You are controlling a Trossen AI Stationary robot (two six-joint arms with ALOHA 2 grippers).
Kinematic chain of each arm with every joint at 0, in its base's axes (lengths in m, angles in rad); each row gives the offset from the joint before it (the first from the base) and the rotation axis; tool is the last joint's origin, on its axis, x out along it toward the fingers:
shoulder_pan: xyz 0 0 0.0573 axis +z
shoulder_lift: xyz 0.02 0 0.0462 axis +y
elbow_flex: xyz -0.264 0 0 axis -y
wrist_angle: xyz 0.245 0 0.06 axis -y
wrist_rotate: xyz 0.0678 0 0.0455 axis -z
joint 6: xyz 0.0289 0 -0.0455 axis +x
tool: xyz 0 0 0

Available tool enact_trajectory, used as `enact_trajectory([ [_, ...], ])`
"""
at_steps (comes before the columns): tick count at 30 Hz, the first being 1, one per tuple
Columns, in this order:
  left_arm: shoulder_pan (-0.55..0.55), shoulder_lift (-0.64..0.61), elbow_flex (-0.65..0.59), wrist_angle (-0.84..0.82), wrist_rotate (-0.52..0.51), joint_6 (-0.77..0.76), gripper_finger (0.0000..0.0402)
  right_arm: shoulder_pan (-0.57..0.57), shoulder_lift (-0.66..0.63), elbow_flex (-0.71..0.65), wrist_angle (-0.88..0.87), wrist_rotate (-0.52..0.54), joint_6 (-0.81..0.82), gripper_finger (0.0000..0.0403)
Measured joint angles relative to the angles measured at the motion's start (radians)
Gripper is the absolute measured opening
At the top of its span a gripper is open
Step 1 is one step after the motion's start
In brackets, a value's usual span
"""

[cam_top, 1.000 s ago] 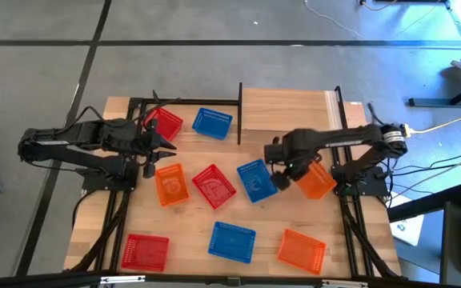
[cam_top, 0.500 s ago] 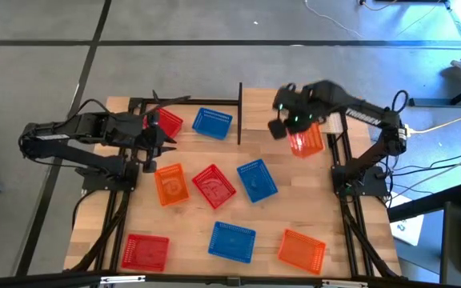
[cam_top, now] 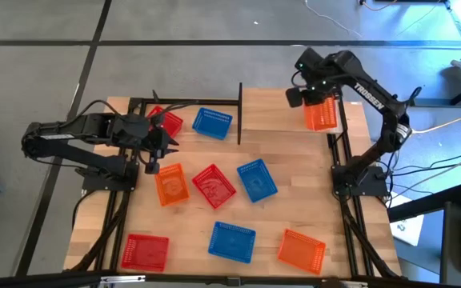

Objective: Stack baskets on shelf by color
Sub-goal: Put the top right orange bin on the shelf, then put the middle blue bin on the shelf

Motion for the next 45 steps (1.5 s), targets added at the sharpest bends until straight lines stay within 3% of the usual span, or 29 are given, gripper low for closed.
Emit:
enact_trajectory([
  [6,0.0,0.0,0.0,0.001,0.0,-0.001,0.0077,-0.093,0.0,-0.082,0.001,-0.034,-0.032,0.0],
  [14,0.0,0.0,0.0,0.002,0.0,-0.002,0.0077,-0.134,0.0,-0.154,0.037,-0.032,-0.081,0.0002],
  [26,0.0,0.0,0.0,0.002,0.0,-0.001,0.0077,-0.141,0.0,-0.199,0.173,-0.03,-0.105,0.0063],
  [36,0.0,0.0,0.0,0.002,0.0,-0.005,0.0077,-0.14,-0.001,-0.142,0.121,0.022,-0.049,0.0084],
  [41,0.0,0.0,0.0,0.001,0.0,-0.046,0.0077,-0.107,-0.004,-0.047,0.091,0.036,-0.033,0.0084],
  [45,0.0,0.0,0.0,-0.003,0.0,-0.111,0.0077,-0.038,-0.008,0.055,0.085,0.037,-0.112,0.0084],
])
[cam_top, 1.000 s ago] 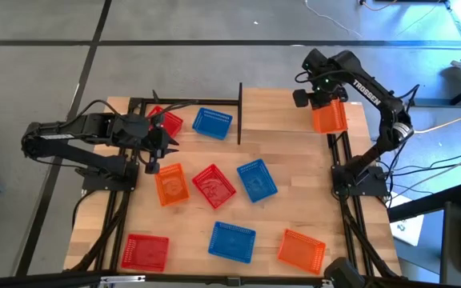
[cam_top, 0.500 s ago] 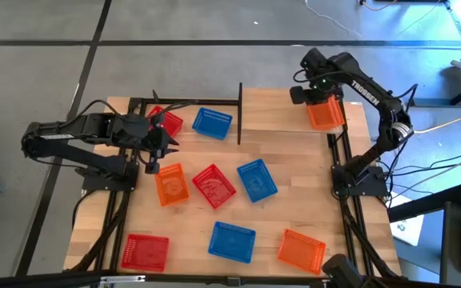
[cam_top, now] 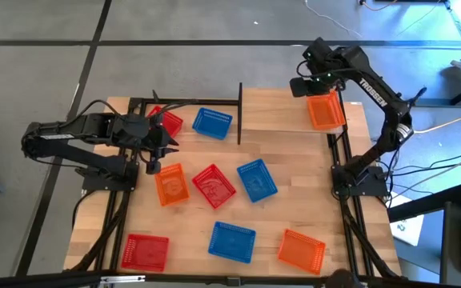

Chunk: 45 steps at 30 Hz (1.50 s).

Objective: Stack baskets on shelf by color
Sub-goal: Put the middle blue bin on the shelf

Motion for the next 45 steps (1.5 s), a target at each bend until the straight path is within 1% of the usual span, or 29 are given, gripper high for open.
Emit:
enact_trajectory([
  [3,0.0,0.0,0.0,0.0,0.0,-0.003,0.0077,0.097,-0.017,0.065,0.001,-0.001,-0.097,0.0084],
  [6,0.0,0.0,0.0,0.0,0.0,-0.026,0.0077,0.217,-0.042,0.109,0.004,-0.001,-0.153,0.0084],
  [12,0.0,0.0,0.0,0.005,0.0,-0.03,0.0077,0.476,-0.081,0.127,0.016,0.011,-0.271,0.0084],
  [15,0.0,0.0,0.0,0.004,0.0,-0.054,0.0077,0.593,-0.081,0.114,0.019,-0.004,-0.28,0.0084],
  [18,0.0,0.0,0.0,0.004,0.0,-0.055,0.0077,0.698,-0.081,0.078,0.06,-0.036,-0.281,0.0084],
  [20,0.0,0.0,0.0,0.004,0.0,-0.055,0.0077,0.765,-0.08,0.049,0.071,-0.071,-0.336,0.0084],
  [23,0.0,0.0,0.0,0.004,0.0,-0.055,0.0077,0.855,-0.081,-0.011,0.103,-0.078,-0.386,0.0084],
  [25,0.0,0.0,0.0,0.003,0.0,-0.055,0.0077,0.893,-0.08,-0.059,0.137,-0.079,-0.35,0.0084],
  [27,0.0,0.0,0.0,-0.001,0.0,-0.055,0.0077,0.918,-0.08,-0.11,0.19,-0.076,-0.272,0.0084],
  [29,0.0,0.0,0.0,-0.002,0.0,-0.054,0.0077,0.935,-0.08,-0.168,0.261,-0.076,-0.235,0.0084],
  [32,0.0,0.0,0.0,-0.002,0.017,-0.041,0.0077,0.946,-0.079,-0.243,0.366,-0.092,-0.275,0.0084],
  [35,0.0,0.0,0.0,-0.002,0.094,-0.021,0.0077,0.952,-0.079,-0.305,0.452,-0.144,-0.337,0.0084],
  [39,0.0,0.0,0.0,-0.002,0.194,-0.025,0.0077,0.953,-0.079,-0.381,0.522,-0.159,-0.329,0.0084],
  [43,0.0,0.0,0.0,-0.002,0.202,-0.025,0.0077,0.958,-0.08,-0.454,0.563,-0.218,-0.336,0.0084],
  [45,0.0,0.0,0.0,-0.002,0.202,-0.025,0.0077,0.968,-0.08,-0.487,0.583,-0.226,-0.336,0.0084],
])
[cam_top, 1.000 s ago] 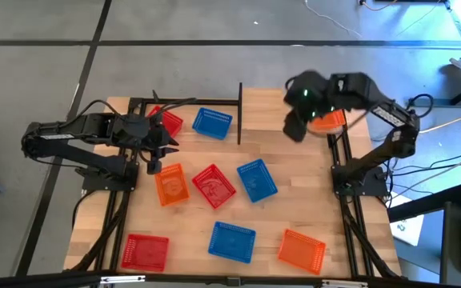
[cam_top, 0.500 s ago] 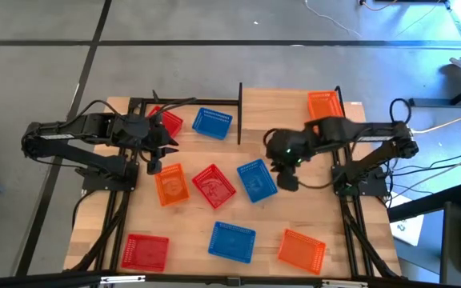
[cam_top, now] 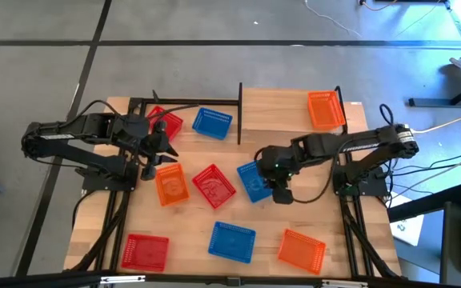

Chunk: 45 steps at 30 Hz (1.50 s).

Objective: Stack baskets on shelf by color
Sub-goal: Put the middle blue bin on the shelf

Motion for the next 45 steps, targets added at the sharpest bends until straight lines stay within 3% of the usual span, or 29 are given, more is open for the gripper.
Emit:
enact_trajectory([
  [23,0.0,0.0,0.0,0.0,-0.021,-0.002,0.0077,0.053,0.001,-0.389,0.335,0.046,-0.057,0.0084],
  [35,0.0,0.0,0.0,0.0,-0.027,-0.004,0.0077,0.053,0.009,-0.424,0.36,0.061,-0.125,0.0084],
  [45,0.0,0.0,0.0,0.0,-0.026,-0.003,0.0077,0.05,0.113,-0.424,0.376,0.129,-0.133,0.0084],
])
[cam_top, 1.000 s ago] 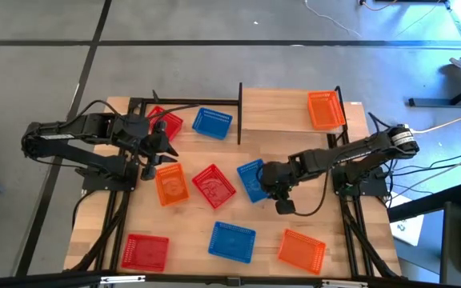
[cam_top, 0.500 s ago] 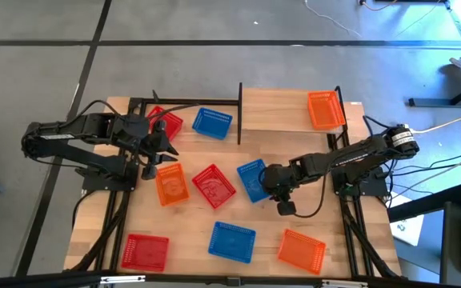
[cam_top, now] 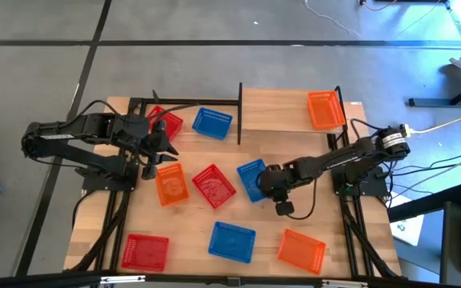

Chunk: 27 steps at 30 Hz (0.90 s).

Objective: Stack baskets on shelf by color
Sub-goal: Put the middle blue bin on the shelf

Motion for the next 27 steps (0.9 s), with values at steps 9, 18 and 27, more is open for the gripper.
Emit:
enact_trajectory([
  [9,0.0,0.0,0.0,-0.001,0.0,0.0,0.0077,0.0,0.028,0.066,0.04,0.037,0.171,0.001],
  [18,0.0,0.0,0.0,-0.001,0.001,0.0,0.0077,0.003,0.028,0.381,-0.316,0.133,0.132,0.0002],
  [27,0.0,0.0,0.0,-0.001,0.001,0.012,0.0077,0.013,0.028,0.736,-0.695,0.147,0.084,0.0001],
])
